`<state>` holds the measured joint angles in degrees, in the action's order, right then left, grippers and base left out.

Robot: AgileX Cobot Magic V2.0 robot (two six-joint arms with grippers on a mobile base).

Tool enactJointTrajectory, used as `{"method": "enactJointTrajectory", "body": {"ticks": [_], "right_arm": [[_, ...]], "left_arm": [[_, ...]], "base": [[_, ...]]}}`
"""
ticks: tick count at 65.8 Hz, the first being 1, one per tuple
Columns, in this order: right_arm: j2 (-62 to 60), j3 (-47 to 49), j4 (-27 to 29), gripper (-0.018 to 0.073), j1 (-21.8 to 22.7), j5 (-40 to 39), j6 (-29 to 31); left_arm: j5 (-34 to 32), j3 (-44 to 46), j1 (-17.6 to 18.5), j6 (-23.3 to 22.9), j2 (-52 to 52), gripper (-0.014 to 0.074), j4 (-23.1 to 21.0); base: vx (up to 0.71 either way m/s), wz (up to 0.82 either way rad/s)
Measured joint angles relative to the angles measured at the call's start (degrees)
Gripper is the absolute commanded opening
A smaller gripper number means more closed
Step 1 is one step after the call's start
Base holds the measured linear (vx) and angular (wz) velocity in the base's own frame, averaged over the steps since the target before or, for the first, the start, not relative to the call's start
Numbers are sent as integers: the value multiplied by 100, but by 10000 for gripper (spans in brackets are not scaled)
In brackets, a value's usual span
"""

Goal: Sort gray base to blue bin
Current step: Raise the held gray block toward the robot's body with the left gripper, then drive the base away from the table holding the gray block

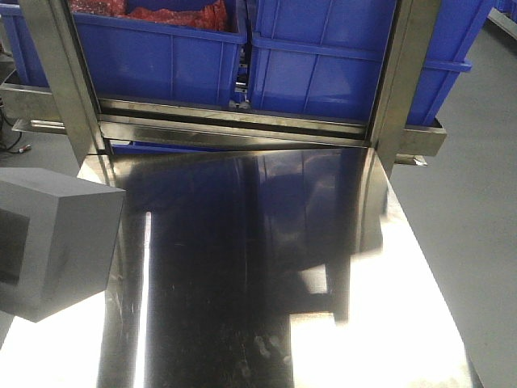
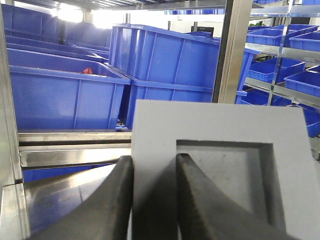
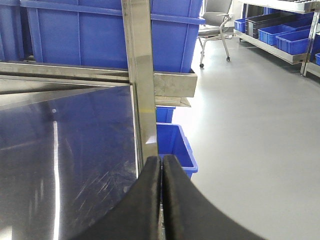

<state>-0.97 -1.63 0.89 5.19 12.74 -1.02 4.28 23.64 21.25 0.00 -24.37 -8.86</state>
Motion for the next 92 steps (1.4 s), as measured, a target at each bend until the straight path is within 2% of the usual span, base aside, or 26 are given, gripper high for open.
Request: {"method": "enactJointTrajectory", "body": {"ticks": [92], "right_arm": [[0, 0, 0, -5, 0, 0, 0]], "left_arm": [[0, 0, 0, 0, 0, -6, 0]], "base": [[0, 0]]}}
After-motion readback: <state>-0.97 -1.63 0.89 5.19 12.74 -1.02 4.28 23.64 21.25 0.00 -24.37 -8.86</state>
